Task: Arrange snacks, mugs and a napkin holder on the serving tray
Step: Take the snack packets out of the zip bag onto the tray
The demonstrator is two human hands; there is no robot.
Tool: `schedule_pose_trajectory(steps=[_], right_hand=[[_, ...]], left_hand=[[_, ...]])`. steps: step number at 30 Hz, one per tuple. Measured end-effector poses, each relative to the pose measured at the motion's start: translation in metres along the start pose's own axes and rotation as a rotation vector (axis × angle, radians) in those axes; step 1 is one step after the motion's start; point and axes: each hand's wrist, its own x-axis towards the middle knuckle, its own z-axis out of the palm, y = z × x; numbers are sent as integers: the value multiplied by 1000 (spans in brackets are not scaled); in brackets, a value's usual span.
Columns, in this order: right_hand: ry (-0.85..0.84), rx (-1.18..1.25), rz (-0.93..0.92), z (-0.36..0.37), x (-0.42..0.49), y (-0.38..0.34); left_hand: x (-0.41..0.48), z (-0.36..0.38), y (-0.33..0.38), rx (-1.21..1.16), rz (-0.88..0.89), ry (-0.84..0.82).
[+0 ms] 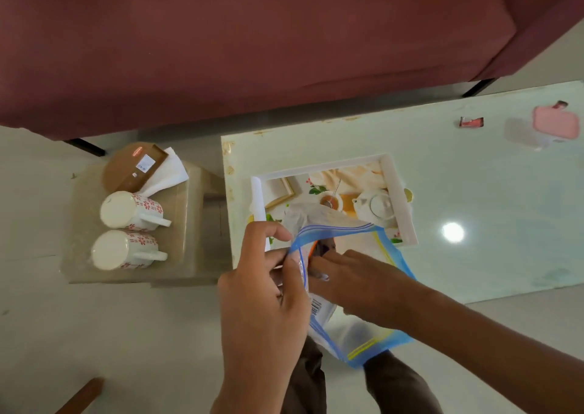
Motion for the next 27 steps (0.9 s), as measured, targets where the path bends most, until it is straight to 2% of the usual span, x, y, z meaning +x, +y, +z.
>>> schedule_pose_trajectory(steps=[4, 8, 15, 18, 22, 24, 27], right_hand=[[31, -64, 25, 23, -5, -6], [47, 92, 60, 29, -24, 3], [89, 224, 145, 12, -80, 26], [205, 369, 243, -11, -119, 32], [477, 805, 451, -47, -173, 43], [634, 985, 482, -57, -193, 51], [780, 1229, 516, -70, -209, 59]], left_hand=[[-8, 7, -1, 39, 25, -1], [-16, 20, 7, 79, 5, 7], [-30, 61, 26, 239, -13, 36], [-37, 81, 38, 277, 32, 56], [-43, 100, 50, 215, -24, 55], [-47, 109, 55, 181, -69, 43], [-53, 122, 64, 220, -96, 43]])
